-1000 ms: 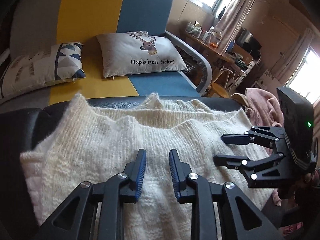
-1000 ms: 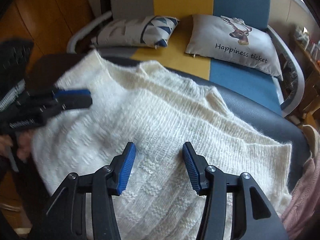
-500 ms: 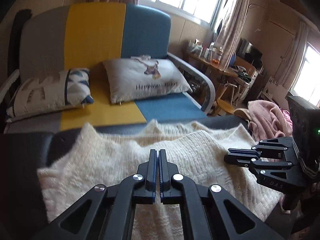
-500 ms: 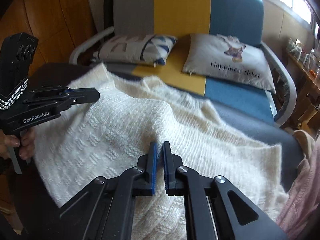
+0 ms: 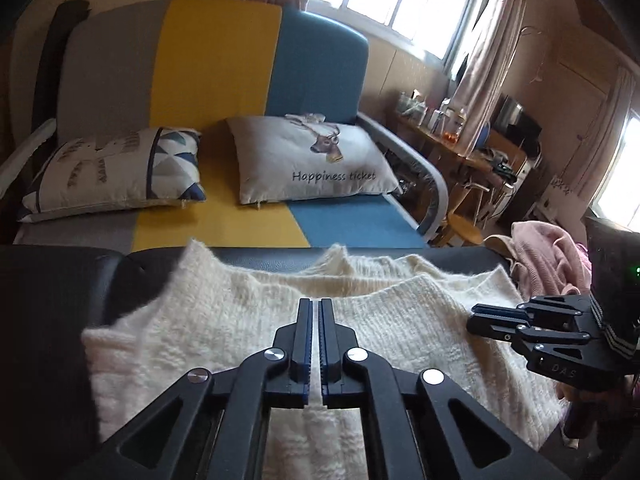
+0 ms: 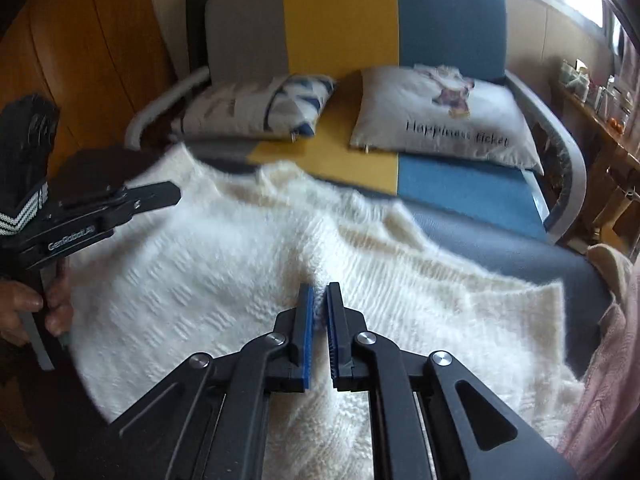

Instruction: Fold clothes

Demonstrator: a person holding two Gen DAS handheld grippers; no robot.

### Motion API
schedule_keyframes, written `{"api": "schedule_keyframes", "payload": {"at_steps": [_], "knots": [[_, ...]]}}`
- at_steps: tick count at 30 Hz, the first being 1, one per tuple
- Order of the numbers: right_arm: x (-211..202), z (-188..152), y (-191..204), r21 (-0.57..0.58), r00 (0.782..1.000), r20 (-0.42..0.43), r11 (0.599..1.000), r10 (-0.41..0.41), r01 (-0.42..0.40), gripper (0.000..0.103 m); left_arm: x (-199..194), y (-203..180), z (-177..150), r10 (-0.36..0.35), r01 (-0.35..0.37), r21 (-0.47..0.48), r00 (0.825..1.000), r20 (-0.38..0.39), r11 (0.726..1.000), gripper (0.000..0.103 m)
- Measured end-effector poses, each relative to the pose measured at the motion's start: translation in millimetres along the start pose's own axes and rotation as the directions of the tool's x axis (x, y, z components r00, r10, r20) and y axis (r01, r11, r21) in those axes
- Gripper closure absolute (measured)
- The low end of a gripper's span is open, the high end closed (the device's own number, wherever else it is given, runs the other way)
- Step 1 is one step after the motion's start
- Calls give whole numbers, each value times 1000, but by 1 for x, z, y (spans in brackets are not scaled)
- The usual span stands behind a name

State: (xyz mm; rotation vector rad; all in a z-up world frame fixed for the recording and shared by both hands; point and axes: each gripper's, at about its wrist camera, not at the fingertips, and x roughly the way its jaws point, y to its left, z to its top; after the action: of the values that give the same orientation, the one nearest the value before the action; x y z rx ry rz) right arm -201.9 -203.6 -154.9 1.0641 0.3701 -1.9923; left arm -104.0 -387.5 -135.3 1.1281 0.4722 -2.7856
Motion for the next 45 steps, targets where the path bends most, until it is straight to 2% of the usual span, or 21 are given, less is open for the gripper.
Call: {"api": "schedule_keyframes", "payload": {"at_steps": [3,5,6,10,12,13,14,15,17,18,20,22,25,26,29,32,35,39,42,44,45], "knots": [[7,-1,-2,12,1000,-25,1000,3,-3,85,18,1,-5,89,-84,58,992,-93,995,96],[17,-6,-3,20,999,-47,1000,-2,3,85,24,-4,-7,120,-109,102,988,-101,989,95],[15,-7,-3,26,999,-41,1000,-2,3,85,26,-5,-7,128,-116,115,986,-104,987,94],[-5,-5,-6,40,1000,-17,999,3,-2,85,21,-2,3,82,-76,54,991,-105,996,87],[-18,-5,-9,25,1000,0,999,-29,29,85,21,1,6,108,-103,54,989,-101,993,84],[-20,-6,-15,30,999,-4,998,-50,51,84,27,1,5,118,-110,67,984,-132,992,82],[-22,-8,-21,35,997,-10,997,-71,71,78,34,1,4,129,-117,80,978,-162,990,80],[-19,-8,-28,44,996,-28,996,-80,82,61,40,1,4,142,-125,98,973,-181,987,80],[-2,-13,-41,49,988,-93,991,-121,126,46,45,-8,0,182,-155,165,970,-161,974,78],[5,-16,-45,48,985,-114,990,-127,133,46,47,-12,-2,204,-173,194,967,-153,966,78],[8,-20,-50,68,990,-91,991,-107,113,46,47,-13,-3,210,-182,183,967,-145,966,80],[6,-22,-51,77,993,-65,991,-104,109,48,44,-9,-2,185,-166,140,973,-136,976,86],[0,-24,-49,70,994,-33,992,-102,104,72,38,-3,-3,151,-142,94,982,-109,985,97],[-2,-24,-48,66,995,-25,992,-102,103,85,36,-2,-2,154,-145,89,983,-99,985,102],[-6,-22,-45,48,994,-18,993,-110,111,94,30,-2,2,166,-161,78,984,-62,984,103],[-18,-18,-45,63,994,20,992,-107,106,95,25,-2,8,181,-179,68,983,-23,981,103],[-21,-15,-45,52,990,31,989,-137,135,95,22,-1,14,196,-196,55,981,5,979,103],[-1,-21,-49,56,988,-10,986,-154,154,95,47,14,5,212,-212,10,973,-93,977,103],[6,-28,-48,55,988,-1,986,-157,157,93,38,17,6,175,-177,-17,982,-71,984,103],[-1,-27,-48,60,989,6,987,-149,148,91,23,19,5,136,-137,-39,990,-41,990,94],[-6,-27,-47,64,989,12,988,-145,144,89,14,18,4,121,-122,-39,992,-18,992,94]]}}
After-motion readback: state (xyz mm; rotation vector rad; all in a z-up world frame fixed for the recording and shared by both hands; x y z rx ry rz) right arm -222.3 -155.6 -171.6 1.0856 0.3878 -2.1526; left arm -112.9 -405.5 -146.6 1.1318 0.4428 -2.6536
